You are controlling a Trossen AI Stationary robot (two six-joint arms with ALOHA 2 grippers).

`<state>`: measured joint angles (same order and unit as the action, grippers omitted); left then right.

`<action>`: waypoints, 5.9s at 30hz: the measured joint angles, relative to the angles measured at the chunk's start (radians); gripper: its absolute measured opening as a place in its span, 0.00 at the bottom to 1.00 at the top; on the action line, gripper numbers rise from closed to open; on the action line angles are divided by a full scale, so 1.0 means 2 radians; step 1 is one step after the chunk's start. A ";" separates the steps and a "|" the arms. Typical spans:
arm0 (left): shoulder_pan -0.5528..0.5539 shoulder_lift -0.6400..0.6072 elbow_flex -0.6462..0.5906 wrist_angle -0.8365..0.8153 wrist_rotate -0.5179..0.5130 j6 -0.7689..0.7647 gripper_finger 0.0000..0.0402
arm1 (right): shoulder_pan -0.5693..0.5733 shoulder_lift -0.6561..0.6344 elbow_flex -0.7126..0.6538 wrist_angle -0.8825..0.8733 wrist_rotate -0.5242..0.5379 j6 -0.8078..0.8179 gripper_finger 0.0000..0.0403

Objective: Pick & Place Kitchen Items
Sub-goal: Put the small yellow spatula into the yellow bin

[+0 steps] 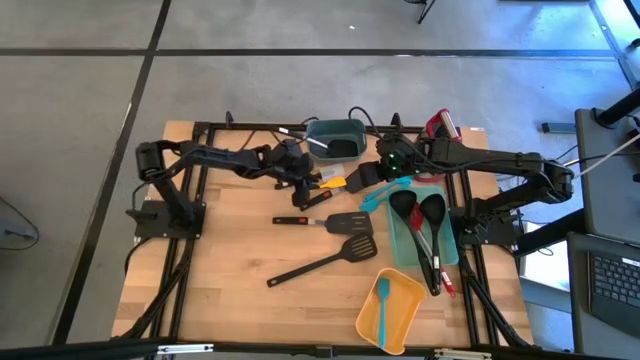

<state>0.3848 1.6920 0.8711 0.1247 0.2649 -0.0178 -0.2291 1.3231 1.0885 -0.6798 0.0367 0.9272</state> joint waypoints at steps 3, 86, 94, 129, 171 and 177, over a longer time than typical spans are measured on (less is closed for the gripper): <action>-0.006 0.026 0.025 -0.025 -0.009 0.033 0.34 | 0.000 0.000 0.000 0.001 0.000 0.000 0.00; 0.012 0.092 0.045 -0.054 -0.038 -0.059 0.04 | 0.001 -0.001 0.000 0.004 -0.006 -0.005 0.00; 0.012 0.041 0.047 -0.066 -0.031 -0.062 0.03 | 0.001 0.001 0.000 0.007 -0.041 0.005 0.00; 0.043 0.021 0.050 -0.080 -0.094 -0.027 0.12 | 0.008 0.041 -0.111 0.239 -0.090 0.104 0.52; 0.048 0.115 0.051 -0.068 -0.081 -0.030 0.03 | 0.008 0.041 -0.111 0.268 -0.113 0.106 0.52; 0.064 0.070 0.044 -0.098 -0.004 -0.073 0.02 | 0.008 0.041 -0.111 0.276 -0.124 0.105 0.52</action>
<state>0.5132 1.8327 0.9592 -0.0720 0.2569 -0.1645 -0.2123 1.4048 0.8658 -0.1273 -0.2111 1.1378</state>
